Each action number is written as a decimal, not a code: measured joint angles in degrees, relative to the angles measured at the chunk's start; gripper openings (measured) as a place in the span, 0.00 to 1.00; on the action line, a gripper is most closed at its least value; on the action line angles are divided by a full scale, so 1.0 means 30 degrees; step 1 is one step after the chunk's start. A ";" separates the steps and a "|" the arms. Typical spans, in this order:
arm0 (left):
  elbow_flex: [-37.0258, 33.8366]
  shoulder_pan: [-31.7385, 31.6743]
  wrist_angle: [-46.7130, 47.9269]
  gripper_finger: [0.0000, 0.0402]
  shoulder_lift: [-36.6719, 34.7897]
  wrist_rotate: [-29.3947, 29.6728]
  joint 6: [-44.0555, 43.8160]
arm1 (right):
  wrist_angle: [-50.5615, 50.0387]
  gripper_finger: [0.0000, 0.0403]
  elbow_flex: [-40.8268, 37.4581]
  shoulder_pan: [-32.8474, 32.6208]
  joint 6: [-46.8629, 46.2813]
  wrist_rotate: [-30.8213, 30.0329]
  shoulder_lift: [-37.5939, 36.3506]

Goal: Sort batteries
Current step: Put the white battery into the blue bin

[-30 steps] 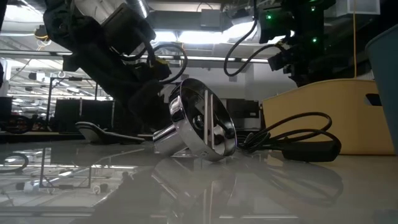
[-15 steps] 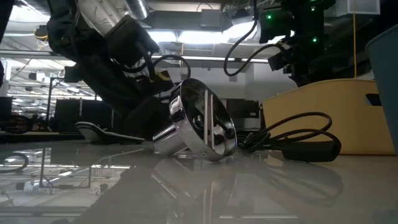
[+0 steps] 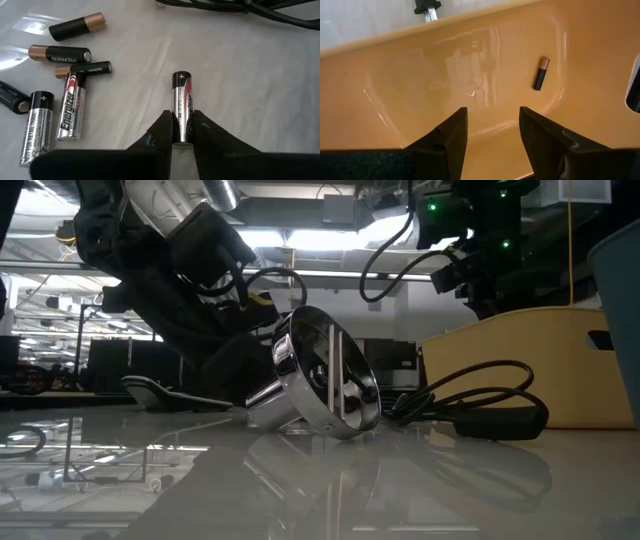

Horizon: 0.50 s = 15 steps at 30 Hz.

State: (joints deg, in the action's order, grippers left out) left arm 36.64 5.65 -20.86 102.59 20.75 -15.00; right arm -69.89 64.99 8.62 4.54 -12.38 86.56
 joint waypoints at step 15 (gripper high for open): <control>-0.0087 -0.0102 -0.1565 0.11 -0.0262 0.0165 0.0007 | -0.0439 0.44 0.0015 0.0004 0.0070 0.0000 -0.0003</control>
State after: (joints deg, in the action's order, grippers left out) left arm 36.38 5.34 -25.56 101.80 21.25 -14.98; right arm -71.20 65.04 8.63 4.74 -12.38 86.55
